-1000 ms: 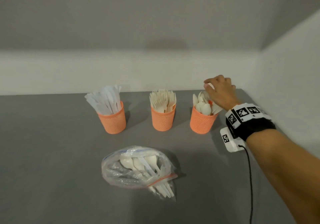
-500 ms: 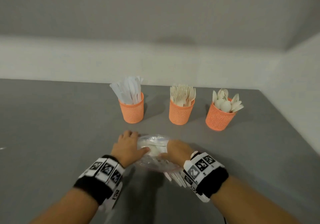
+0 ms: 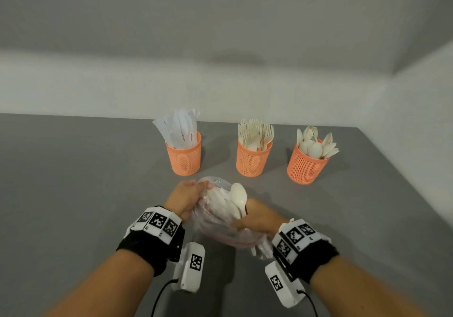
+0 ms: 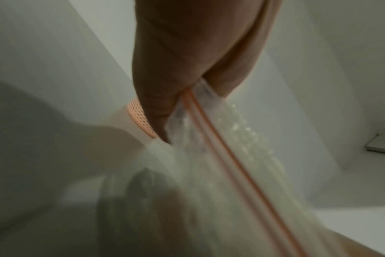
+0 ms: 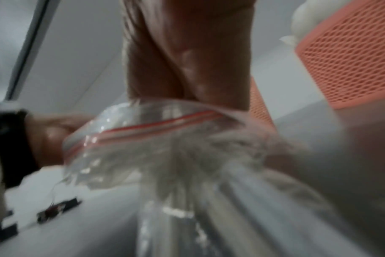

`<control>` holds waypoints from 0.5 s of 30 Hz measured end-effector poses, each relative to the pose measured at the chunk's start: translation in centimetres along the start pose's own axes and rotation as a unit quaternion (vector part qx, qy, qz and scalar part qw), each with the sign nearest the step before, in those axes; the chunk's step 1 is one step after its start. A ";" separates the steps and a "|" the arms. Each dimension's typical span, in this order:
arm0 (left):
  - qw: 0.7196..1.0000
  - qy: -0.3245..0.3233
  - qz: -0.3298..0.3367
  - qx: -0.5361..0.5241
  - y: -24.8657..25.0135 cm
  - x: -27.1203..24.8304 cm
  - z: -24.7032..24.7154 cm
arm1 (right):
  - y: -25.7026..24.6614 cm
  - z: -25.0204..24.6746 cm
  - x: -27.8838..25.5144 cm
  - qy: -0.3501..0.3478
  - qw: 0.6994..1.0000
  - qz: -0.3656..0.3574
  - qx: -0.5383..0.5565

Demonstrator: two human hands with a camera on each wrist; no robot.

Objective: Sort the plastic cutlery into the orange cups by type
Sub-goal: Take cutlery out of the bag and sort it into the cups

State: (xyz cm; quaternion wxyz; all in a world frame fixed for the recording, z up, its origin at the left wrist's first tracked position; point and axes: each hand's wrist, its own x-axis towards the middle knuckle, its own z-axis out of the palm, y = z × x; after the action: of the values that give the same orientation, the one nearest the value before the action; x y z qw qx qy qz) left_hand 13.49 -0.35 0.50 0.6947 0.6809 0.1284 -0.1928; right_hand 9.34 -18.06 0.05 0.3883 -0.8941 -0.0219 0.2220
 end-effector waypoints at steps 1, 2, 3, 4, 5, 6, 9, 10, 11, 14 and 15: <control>1.000 0.002 0.002 -0.007 0.1 -0.1 -0.2 | 0.0 -0.5 -0.4 -0.014 0.998 -0.015 0.055; 1.000 -0.001 0.007 -0.010 0.3 -0.3 -0.4 | 0.1 -0.9 -0.8 -0.025 0.993 -0.029 0.115; 1.000 -0.011 0.011 -0.013 0.4 -0.5 -0.6 | 0.0 -1.3 -1.3 -0.023 0.982 -0.040 0.181; 0.999 -0.028 0.015 -0.013 0.5 -0.7 -0.9 | -0.1 -1.6 -1.7 -0.019 0.970 -0.047 0.238; 0.999 -0.047 0.019 -0.012 0.5 -0.9 -1.1 | -0.1 -2.0 -1.9 -0.007 0.957 -0.055 0.285; 0.998 -0.059 0.023 -0.005 0.5 -0.9 -1.4 | 0.0 -2.5 -1.9 0.010 0.949 -0.061 0.309; 0.995 -0.021 0.051 0.079 -0.2 -0.3 -2.2 | -0.1 -3.7 -1.6 0.066 0.901 -0.079 0.421; 0.989 0.010 0.062 0.137 -0.6 0.1 -2.2 | -0.4 -4.1 -1.6 0.087 0.871 -0.086 0.475; 0.977 0.045 0.068 0.197 -0.9 0.5 -2.3 | -0.5 -4.5 -1.3 0.104 0.837 -0.097 0.528; 0.940 0.115 0.060 0.317 -1.9 1.2 -2.3 | -1.4 -5.6 -1.0 0.156 0.748 -0.134 0.631; 0.932 0.134 0.051 0.332 -2.4 1.5 -2.4 | -1.6 -6.2 -0.9 0.170 0.721 -0.143 0.656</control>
State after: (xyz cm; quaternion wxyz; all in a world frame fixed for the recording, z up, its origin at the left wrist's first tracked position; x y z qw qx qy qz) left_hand 13.96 1.94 -2.37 0.4145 0.8978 0.1142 -0.0955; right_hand 11.30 -21.32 5.22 0.9021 -0.4248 0.0678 -0.0330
